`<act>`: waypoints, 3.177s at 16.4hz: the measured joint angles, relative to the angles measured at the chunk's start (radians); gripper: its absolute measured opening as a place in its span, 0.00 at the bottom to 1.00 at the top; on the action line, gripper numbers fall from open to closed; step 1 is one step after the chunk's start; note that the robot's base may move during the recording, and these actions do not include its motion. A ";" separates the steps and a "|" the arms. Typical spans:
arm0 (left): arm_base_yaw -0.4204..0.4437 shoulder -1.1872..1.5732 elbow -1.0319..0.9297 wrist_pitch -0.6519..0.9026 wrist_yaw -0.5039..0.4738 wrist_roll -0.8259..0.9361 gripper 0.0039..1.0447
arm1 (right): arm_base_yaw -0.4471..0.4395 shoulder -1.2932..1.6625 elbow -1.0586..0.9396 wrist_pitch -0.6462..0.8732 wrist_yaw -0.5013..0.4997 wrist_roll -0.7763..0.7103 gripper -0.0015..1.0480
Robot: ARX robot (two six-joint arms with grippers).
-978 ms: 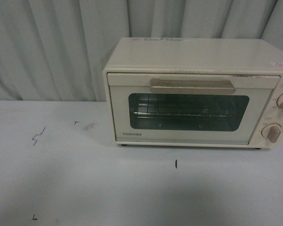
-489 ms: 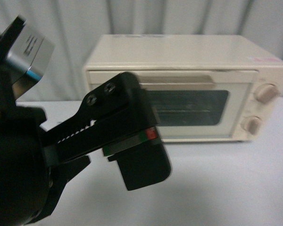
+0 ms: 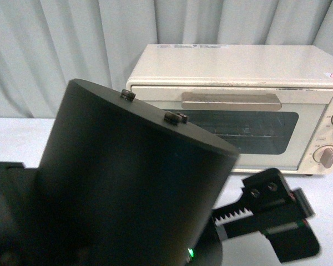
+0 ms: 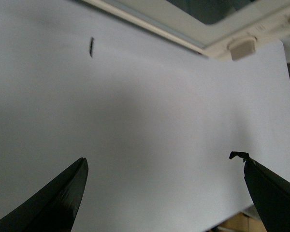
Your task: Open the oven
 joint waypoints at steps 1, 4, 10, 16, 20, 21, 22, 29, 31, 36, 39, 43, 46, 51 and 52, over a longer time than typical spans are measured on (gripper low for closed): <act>0.034 0.050 0.021 0.026 -0.009 0.002 0.94 | 0.000 0.000 0.000 0.000 0.000 0.000 0.94; 0.106 0.157 0.052 0.045 0.001 0.003 0.94 | 0.000 0.000 0.000 0.000 0.000 0.000 0.94; 0.161 0.188 -0.013 0.105 0.035 0.006 0.94 | 0.000 0.000 0.000 0.000 0.000 0.000 0.94; 0.179 0.188 -0.061 0.142 0.064 0.005 0.94 | 0.000 0.000 0.000 0.000 0.000 0.000 0.94; 0.158 0.223 -0.062 0.158 0.061 0.002 0.94 | 0.000 0.000 0.000 0.000 0.000 0.000 0.94; 0.158 0.226 -0.063 0.163 0.060 0.002 0.94 | 0.000 0.000 0.000 0.000 0.000 0.000 0.94; 0.158 0.226 -0.062 0.162 0.060 0.002 0.94 | 0.000 0.000 0.000 0.000 0.000 0.000 0.94; 0.156 0.219 -0.059 0.140 0.052 0.006 0.94 | 0.000 0.000 0.000 0.000 0.000 0.000 0.94; 0.156 0.219 -0.059 0.139 0.052 0.006 0.94 | 0.000 0.000 0.000 0.000 0.000 0.000 0.94; 0.156 0.219 -0.059 0.139 0.052 0.006 0.94 | 0.000 0.000 0.000 0.000 0.000 0.000 0.94; 0.156 0.218 -0.059 0.139 0.052 0.006 0.94 | 0.024 0.014 0.000 0.026 0.076 -0.018 0.94; 0.156 0.218 -0.059 0.138 0.049 0.006 0.94 | 0.010 0.428 0.050 0.460 0.400 -0.227 0.94; 0.156 0.218 -0.059 0.138 0.049 0.006 0.94 | -0.043 0.903 0.258 0.904 0.218 -0.463 0.94; 0.156 0.218 -0.059 0.139 0.048 0.006 0.94 | 0.061 1.555 0.695 0.919 0.017 -0.824 0.94; 0.156 0.218 -0.059 0.139 0.048 0.006 0.94 | 0.081 1.596 0.730 0.896 0.011 -0.852 0.93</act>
